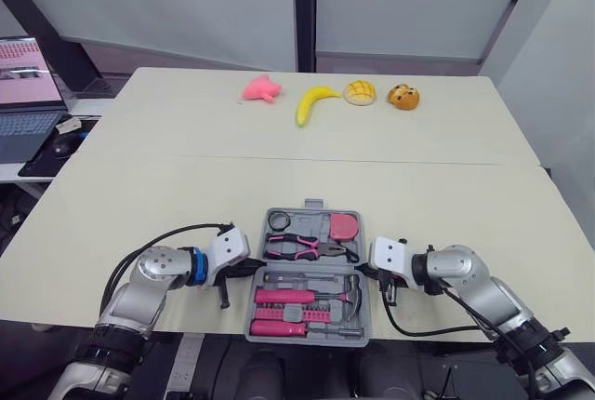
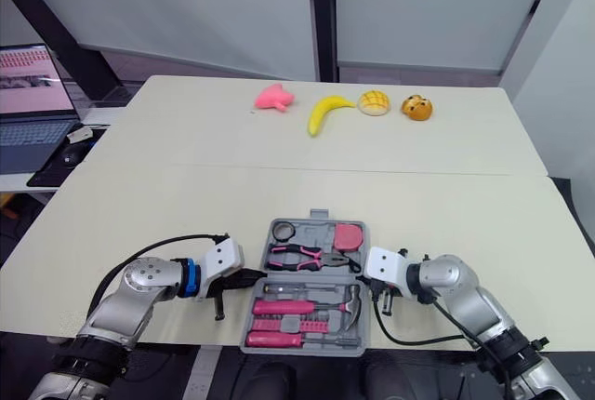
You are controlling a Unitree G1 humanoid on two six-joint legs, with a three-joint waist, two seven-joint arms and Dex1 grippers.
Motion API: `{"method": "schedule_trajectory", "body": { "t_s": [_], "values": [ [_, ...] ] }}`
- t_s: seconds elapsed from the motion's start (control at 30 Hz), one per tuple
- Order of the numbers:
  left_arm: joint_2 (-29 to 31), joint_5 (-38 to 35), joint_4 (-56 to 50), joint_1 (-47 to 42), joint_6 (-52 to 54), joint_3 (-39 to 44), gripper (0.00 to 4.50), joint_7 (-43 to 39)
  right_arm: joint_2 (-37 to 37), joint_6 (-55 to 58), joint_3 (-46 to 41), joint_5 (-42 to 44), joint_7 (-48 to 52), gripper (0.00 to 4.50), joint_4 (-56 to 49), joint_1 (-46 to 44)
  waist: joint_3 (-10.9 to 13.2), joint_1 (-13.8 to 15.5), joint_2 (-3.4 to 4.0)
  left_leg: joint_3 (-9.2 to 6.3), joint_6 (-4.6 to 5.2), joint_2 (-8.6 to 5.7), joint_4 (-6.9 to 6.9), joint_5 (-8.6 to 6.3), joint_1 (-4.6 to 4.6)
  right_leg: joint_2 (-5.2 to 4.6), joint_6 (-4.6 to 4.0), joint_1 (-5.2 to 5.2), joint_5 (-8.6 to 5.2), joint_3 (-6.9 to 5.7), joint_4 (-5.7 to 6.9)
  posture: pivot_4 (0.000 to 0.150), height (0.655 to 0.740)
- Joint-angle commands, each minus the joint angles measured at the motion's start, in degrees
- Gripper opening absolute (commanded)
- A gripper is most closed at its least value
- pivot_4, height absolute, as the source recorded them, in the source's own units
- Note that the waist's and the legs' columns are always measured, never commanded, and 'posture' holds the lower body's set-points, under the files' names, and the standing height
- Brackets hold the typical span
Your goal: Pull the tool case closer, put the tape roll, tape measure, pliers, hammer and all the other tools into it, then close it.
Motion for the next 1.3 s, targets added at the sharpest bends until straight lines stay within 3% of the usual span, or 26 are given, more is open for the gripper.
{"method": "schedule_trajectory", "body": {
  "t_s": [0.03, 1.3],
  "values": [
    [-0.7, -1.0, -2.7, 1.1, 0.3, -1.7, 0.00, -0.8, 1.0, -0.6, 1.7, 1.2, 1.4, 0.02, -3.5, 0.2, 0.0, 0.0, 0.00, 0.00, 0.00, 0.00, 0.00, 0.00, 0.00, 0.00, 0.00, 0.00, 0.00, 0.00, 0.00, 0.150, 0.7400],
    [-4.5, 2.4, 3.9, -4.6, -2.8, -1.7, 0.00, 3.0, 2.9, -2.2, -0.2, -1.0, -0.9, 0.02, 2.2, -3.9, 0.0, 0.1, 0.00, -0.01, 0.10, -0.01, 0.03, 0.09, 0.06, 0.01, 0.15, 0.08, 0.02, 0.00, -0.03, 0.150, 0.7400]
  ]
}}
